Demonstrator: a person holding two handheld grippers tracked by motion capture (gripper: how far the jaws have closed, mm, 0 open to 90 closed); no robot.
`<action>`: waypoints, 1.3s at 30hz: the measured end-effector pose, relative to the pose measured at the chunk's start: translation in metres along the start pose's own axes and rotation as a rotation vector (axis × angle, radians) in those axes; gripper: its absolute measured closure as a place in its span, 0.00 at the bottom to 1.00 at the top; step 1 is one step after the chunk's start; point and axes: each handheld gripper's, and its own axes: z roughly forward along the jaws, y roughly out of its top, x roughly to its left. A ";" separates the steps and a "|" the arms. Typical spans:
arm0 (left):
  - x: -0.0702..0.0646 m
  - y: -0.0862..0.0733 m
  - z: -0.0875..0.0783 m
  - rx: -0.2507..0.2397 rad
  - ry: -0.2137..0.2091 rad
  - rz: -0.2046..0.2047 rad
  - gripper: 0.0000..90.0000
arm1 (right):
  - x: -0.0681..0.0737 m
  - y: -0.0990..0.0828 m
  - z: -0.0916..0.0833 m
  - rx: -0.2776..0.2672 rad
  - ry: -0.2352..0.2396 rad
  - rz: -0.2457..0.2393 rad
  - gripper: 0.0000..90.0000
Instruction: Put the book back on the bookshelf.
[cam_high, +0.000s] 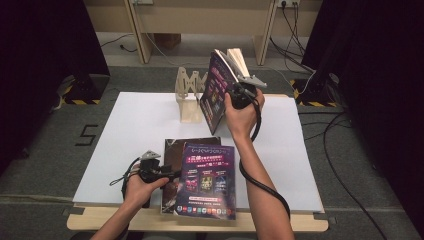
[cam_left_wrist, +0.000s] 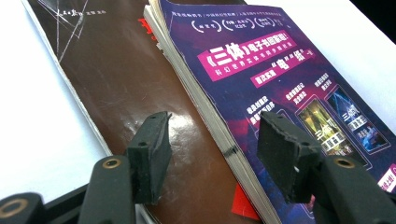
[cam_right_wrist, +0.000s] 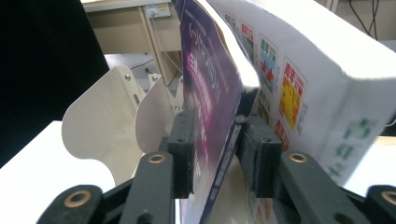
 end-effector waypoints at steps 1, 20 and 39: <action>0.000 0.000 0.000 0.003 -0.002 -0.001 0.48 | 0.000 0.000 0.000 0.000 0.000 0.000 0.73; -0.002 0.010 0.003 -0.026 -0.015 -0.057 0.47 | -0.018 -0.032 -0.027 0.107 0.040 0.006 0.67; -0.011 0.016 0.027 0.052 -0.020 -0.077 0.52 | -0.045 -0.108 -0.025 0.365 0.076 0.078 0.67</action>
